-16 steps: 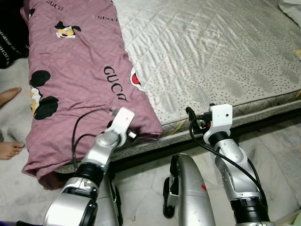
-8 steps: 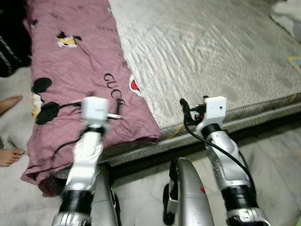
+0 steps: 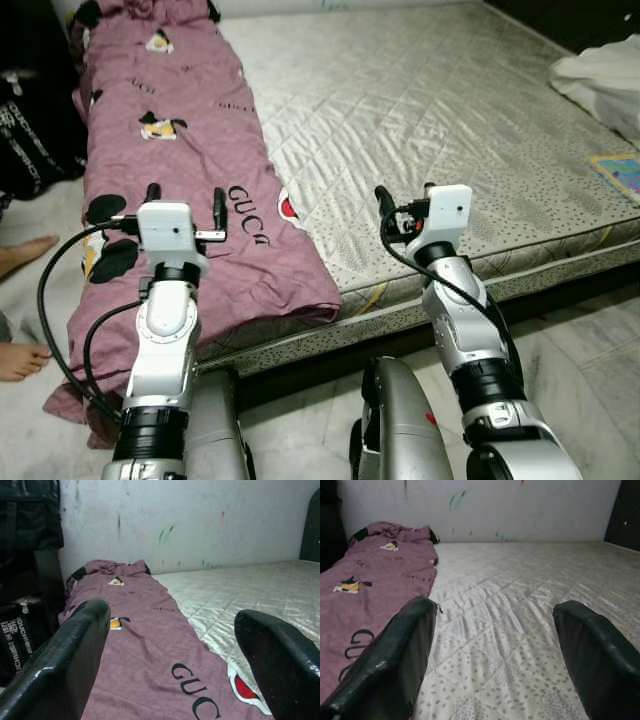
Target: Clean up the room
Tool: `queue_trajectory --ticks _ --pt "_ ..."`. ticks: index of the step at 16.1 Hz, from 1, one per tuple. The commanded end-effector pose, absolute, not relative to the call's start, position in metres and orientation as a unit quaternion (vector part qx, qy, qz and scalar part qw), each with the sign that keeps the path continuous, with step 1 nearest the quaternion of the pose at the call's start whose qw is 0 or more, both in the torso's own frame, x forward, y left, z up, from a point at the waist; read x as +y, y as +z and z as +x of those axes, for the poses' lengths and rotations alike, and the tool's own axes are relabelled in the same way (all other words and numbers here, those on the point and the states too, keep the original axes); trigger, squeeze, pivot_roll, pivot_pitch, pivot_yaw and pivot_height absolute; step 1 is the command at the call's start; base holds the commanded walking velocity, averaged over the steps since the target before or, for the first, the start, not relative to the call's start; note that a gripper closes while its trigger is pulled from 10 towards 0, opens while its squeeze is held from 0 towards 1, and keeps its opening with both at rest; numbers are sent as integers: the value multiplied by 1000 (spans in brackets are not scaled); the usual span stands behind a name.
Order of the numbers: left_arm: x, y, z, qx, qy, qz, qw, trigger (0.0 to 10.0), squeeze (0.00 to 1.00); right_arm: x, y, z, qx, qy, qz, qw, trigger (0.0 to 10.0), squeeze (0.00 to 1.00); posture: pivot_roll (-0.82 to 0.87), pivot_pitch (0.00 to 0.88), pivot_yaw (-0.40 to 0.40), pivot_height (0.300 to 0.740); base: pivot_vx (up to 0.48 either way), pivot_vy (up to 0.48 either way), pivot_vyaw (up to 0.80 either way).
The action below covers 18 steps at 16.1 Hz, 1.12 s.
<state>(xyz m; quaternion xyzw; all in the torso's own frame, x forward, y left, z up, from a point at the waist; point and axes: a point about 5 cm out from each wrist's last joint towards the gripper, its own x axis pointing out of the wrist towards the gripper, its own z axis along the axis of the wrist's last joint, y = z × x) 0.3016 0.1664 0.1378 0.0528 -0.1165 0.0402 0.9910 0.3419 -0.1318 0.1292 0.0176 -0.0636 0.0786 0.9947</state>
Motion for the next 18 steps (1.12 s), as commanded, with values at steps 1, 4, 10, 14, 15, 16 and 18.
queue_trajectory --ticks 1,4,10,14,15,16,18 --pt "168 140 305 -120 45 57 990 10000 0 -129 134 345 -73 76 23 994 10000 0 58 0 -8 590 0 0 0" --pt "173 138 309 -117 62 50 990 10000 0 -119 139 350 -84 85 29 992 10000 0 55 1 -19 629 0 0 0" --pt "169 127 306 -93 57 16 994 10000 0 -125 129 345 -80 71 36 994 10000 0 60 0 -27 704 0 0 0" --pt "159 122 309 -84 33 23 996 10000 0 -119 119 338 -71 94 25 993 10000 0 42 0 -6 740 0 0 0" --pt "157 123 309 -85 27 26 996 10000 0 -117 116 335 -69 97 23 993 10000 0 39 0 -5 740 0 0 0" --pt "155 122 310 -83 25 31 996 10000 0 -117 116 334 -68 97 23 993 10000 0 34 0 -4 740 0 0 0" --pt "152 122 308 -83 18 36 996 10000 0 -120 114 329 -67 92 26 993 10000 0 26 14 -2 740 0 0 0"
